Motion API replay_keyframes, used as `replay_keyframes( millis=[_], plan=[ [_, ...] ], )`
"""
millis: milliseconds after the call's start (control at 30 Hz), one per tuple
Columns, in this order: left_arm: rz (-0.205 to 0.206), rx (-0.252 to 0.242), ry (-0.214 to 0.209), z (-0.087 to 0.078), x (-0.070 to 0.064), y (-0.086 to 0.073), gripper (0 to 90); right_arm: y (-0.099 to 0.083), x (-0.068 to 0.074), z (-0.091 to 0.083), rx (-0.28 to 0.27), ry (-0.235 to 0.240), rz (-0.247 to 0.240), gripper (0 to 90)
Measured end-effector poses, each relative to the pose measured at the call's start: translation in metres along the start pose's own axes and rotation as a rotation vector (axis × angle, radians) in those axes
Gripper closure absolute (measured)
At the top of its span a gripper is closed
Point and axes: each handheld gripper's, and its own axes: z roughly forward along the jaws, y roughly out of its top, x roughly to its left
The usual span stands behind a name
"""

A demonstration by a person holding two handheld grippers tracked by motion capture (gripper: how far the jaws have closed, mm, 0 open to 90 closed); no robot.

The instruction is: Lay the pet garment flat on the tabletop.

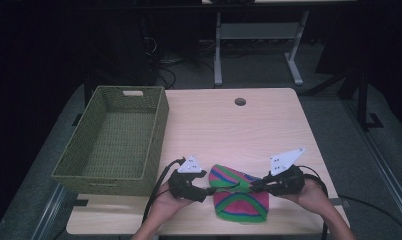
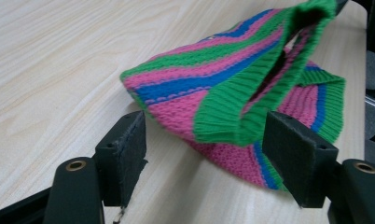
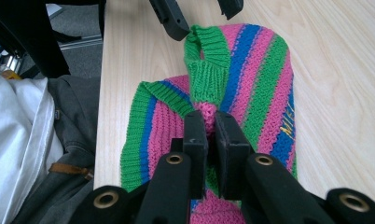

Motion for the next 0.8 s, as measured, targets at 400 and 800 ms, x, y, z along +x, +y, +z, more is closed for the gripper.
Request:
replay_keyframes(
  millis=[400,800],
  plan=[
    [0.044,0.047,-0.102,0.015,-0.003,0.002,64.4,-0.006,-0.001,-0.003,-0.012,0.002,0.004,83.5],
    [0.178,0.097,-0.086,0.020,-0.015,0.004,58.2,-0.008,-0.002,-0.007,-0.015,-0.009,-0.005,83.5]
  ],
)
